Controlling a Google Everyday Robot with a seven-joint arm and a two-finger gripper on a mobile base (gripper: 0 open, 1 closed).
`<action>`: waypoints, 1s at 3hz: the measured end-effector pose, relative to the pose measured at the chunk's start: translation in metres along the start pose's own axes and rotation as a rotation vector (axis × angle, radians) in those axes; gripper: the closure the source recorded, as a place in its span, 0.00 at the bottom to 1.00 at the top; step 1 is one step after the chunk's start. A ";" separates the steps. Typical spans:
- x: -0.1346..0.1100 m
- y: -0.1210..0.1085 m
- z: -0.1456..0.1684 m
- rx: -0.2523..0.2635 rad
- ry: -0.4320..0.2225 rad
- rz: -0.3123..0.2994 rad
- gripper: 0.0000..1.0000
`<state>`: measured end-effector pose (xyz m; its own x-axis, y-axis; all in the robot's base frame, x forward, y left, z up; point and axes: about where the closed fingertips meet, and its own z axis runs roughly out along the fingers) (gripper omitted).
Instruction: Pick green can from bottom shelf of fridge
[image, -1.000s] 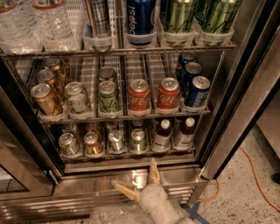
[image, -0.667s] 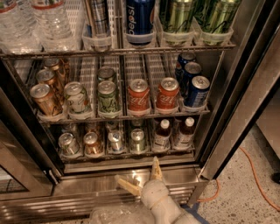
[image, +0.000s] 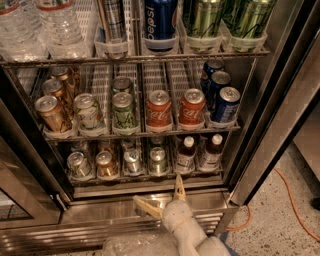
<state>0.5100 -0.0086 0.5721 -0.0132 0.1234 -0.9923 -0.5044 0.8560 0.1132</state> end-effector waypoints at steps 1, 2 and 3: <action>-0.001 -0.007 0.006 0.013 0.000 -0.057 0.00; -0.004 -0.013 0.011 0.021 -0.030 -0.028 0.00; -0.003 -0.013 0.011 0.021 -0.030 -0.027 0.00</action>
Offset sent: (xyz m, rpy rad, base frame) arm 0.0254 -0.0114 0.0053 0.0444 -0.0500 -0.0406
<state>0.5263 -0.0146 0.5746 0.0266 0.1151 -0.9930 -0.4856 0.8698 0.0878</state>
